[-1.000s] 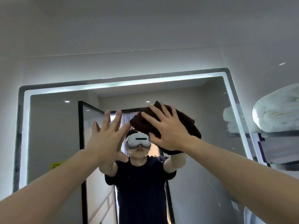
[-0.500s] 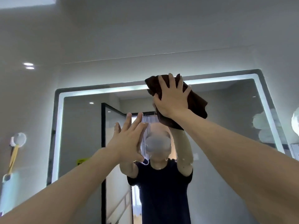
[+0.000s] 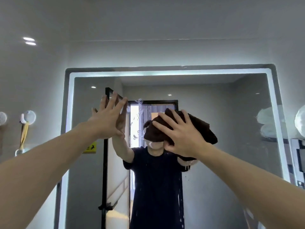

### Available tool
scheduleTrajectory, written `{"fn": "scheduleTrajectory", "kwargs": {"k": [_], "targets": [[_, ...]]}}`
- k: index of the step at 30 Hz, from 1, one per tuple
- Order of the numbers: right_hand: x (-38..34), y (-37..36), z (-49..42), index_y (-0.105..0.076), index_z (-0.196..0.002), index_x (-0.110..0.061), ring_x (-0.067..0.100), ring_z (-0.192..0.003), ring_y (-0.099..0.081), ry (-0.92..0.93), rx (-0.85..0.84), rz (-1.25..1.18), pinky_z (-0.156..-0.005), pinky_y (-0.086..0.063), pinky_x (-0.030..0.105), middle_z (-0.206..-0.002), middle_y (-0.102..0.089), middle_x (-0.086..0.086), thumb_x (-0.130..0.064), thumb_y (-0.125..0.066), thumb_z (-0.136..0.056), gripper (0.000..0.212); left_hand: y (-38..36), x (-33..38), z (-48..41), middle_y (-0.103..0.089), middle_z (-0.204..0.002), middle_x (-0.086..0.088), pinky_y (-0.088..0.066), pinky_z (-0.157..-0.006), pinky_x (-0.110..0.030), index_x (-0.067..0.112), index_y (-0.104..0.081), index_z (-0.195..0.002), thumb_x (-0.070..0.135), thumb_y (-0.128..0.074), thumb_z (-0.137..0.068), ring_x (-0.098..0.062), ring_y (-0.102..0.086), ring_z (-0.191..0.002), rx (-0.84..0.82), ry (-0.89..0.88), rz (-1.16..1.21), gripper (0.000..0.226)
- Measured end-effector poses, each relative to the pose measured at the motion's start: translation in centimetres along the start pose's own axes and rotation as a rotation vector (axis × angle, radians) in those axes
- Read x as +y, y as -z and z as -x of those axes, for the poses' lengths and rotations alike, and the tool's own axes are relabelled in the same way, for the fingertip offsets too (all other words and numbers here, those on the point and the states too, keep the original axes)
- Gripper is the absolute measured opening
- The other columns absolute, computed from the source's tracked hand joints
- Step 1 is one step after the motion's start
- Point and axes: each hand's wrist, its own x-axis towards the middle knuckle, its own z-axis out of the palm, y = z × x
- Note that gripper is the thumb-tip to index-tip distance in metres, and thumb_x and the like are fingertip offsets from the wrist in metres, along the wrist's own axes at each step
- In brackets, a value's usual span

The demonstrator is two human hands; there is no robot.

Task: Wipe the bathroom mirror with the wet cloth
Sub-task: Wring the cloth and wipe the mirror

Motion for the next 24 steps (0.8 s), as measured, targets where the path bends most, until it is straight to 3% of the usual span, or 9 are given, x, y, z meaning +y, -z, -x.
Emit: {"fn": "scheduleTrajectory", "kwargs": {"k": [6, 10, 15, 22, 24], "targets": [[4.7, 2.7, -5.2, -0.023, -0.159, -0.035, 0.042, -0.154, -0.014, -0.589, 0.156, -0.196, -0.12, -0.012, 0.069, -0.168, -0.019, 0.005, -0.049, -0.048, -0.096, 0.069, -0.3, -0.3, -0.2, 0.035, -0.164, 0.009, -0.01, -0.119, -0.072, 0.04, 0.019, -0.157, 0.056, -0.089, -0.065, -0.035, 0.028, -0.152, 0.017, -0.012, -0.008, 0.143], [4.3, 4.3, -11.8, -0.022, -0.16, -0.031, 0.045, -0.154, -0.01, -0.736, 0.205, -0.229, -0.117, -0.012, 0.072, -0.168, -0.015, 0.008, -0.049, -0.043, -0.098, 0.068, -0.5, -0.5, -0.5, 0.034, -0.164, 0.009, -0.012, -0.119, -0.072, 0.041, 0.018, -0.157, 0.057, -0.09, -0.063, -0.035, 0.026, -0.153, 0.036, -0.034, -0.012, 0.144], [1.2, 4.5, -15.4, -0.017, -0.161, -0.03, 0.047, -0.154, -0.005, -0.683, 0.208, -0.223, -0.116, -0.012, 0.074, -0.17, -0.01, 0.008, -0.049, -0.04, -0.099, 0.069, -0.8, -0.8, -0.5, 0.036, -0.163, 0.011, -0.011, -0.122, -0.067, 0.034, 0.023, -0.157, 0.06, -0.088, -0.063, -0.03, 0.027, -0.153, 0.049, -0.039, -0.014, 0.148], [-4.5, 2.2, -10.2, -0.017, -0.16, -0.034, 0.045, -0.155, -0.009, -0.269, 0.112, -0.141, -0.117, -0.012, 0.075, -0.169, -0.015, 0.007, -0.054, -0.047, -0.094, 0.075, -0.3, -2.8, -0.4, 0.04, -0.162, 0.008, -0.007, -0.127, -0.048, 0.02, 0.031, -0.156, 0.065, -0.085, -0.063, -0.025, 0.032, -0.152, 0.023, -0.122, -0.037, 0.155], [-5.0, 1.4, -7.8, -0.016, -0.16, -0.034, 0.044, -0.155, -0.008, -0.134, 0.066, -0.104, -0.118, -0.01, 0.075, -0.169, -0.016, 0.007, -0.054, -0.049, -0.094, 0.077, -0.5, -3.8, 0.0, 0.034, -0.165, -0.001, -0.008, -0.128, -0.051, 0.022, 0.03, -0.156, 0.067, -0.085, -0.061, -0.03, 0.03, -0.152, 0.027, -0.133, -0.136, 0.156]]}}
